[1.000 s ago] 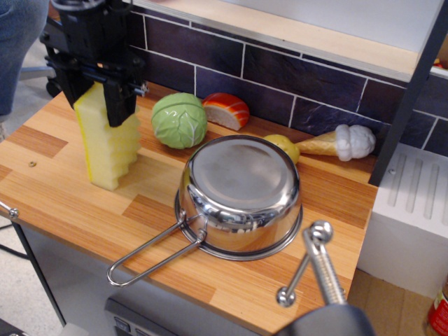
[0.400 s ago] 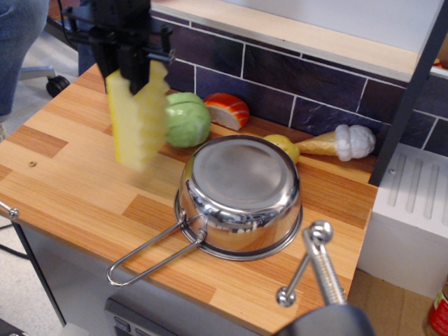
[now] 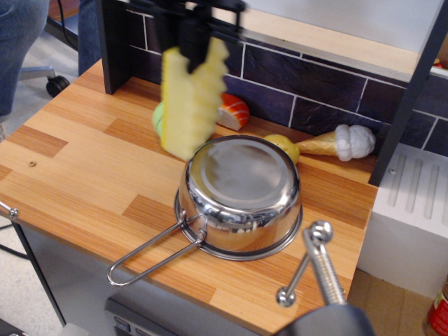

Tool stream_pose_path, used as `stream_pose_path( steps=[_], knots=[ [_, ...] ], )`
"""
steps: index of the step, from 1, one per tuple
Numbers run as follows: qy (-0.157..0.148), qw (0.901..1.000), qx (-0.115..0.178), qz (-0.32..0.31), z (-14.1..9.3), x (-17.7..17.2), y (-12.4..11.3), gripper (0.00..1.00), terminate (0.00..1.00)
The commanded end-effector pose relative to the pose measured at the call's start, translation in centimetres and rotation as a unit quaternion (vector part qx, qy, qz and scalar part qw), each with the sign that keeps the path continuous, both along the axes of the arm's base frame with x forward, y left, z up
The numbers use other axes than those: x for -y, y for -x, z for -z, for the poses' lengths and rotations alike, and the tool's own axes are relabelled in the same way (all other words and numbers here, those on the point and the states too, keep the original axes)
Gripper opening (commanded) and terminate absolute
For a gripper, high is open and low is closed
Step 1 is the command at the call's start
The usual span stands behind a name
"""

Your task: Wipe pot with sponge

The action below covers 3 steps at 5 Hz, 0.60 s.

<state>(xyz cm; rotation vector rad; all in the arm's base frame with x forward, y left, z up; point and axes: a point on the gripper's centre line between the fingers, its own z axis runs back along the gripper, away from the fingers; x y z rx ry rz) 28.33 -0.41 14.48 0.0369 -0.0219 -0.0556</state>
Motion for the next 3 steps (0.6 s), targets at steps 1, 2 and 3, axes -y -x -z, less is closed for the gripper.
stream_pose_path(
  steps=[1,2,3],
  knots=[
    [-0.059,0.9971,0.013,0.045,1.7,3.2,1.1,0.00,0.00],
    [-0.061,0.9970,0.015,0.046,1.8,4.9,0.4,0.00,0.00],
    [-0.055,0.9973,0.003,0.049,1.5,6.8,-0.2,0.00,0.00]
  ],
)
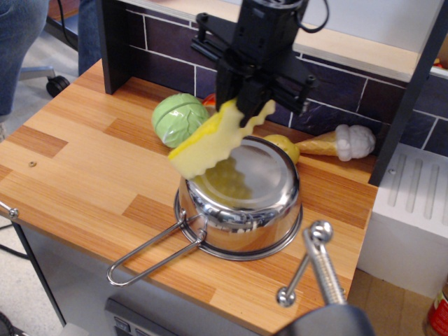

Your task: Wipe pot with sponge

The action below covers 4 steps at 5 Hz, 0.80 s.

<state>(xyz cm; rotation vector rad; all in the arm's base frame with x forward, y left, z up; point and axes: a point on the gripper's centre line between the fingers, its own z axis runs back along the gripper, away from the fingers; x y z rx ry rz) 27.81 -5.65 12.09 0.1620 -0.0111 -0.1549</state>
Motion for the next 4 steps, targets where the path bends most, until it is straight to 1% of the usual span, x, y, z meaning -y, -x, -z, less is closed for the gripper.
stream_pose_path(
  steps=[1,2,3,4],
  knots=[
    [0.029,0.9994,-0.011,-0.013,-0.8,4.0,-1.1,0.00,0.00],
    [0.091,0.9947,-0.005,-0.048,-1.3,5.8,-1.6,0.00,0.00],
    [0.110,0.9928,0.001,-0.047,-2.3,7.7,-1.8,0.00,0.00],
    [0.124,0.9907,-0.007,-0.055,-3.5,8.9,-2.0,0.00,0.00]
  ],
)
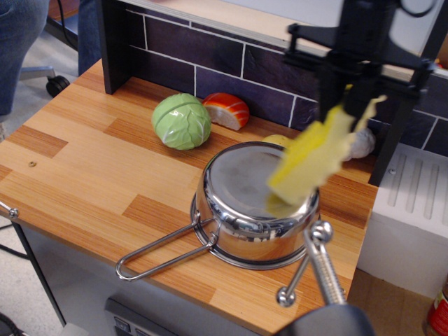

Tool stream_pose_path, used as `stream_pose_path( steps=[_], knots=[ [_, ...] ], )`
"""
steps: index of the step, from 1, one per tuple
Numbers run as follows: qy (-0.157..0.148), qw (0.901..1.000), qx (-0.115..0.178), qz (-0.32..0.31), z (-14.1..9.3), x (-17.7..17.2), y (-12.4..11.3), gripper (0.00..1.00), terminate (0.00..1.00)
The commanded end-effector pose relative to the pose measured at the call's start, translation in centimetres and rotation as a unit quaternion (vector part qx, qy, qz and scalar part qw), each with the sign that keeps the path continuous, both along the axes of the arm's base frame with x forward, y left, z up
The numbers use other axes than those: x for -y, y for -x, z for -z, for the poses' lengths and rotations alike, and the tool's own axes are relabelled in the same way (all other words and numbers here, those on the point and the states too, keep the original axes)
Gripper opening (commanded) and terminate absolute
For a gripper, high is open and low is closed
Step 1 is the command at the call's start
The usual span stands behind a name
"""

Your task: Wipe pot with sponge

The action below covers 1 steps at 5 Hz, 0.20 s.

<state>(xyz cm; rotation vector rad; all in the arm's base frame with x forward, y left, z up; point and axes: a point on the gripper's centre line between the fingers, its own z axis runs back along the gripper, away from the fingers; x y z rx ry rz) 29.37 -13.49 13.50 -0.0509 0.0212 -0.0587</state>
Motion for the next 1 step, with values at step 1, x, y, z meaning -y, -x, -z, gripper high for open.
stream_pose_path(
  steps=[1],
  knots=[
    [0.023,0.9997,0.006,-0.010,-2.81,1.50,-0.48,0.00,1.00]
  ],
)
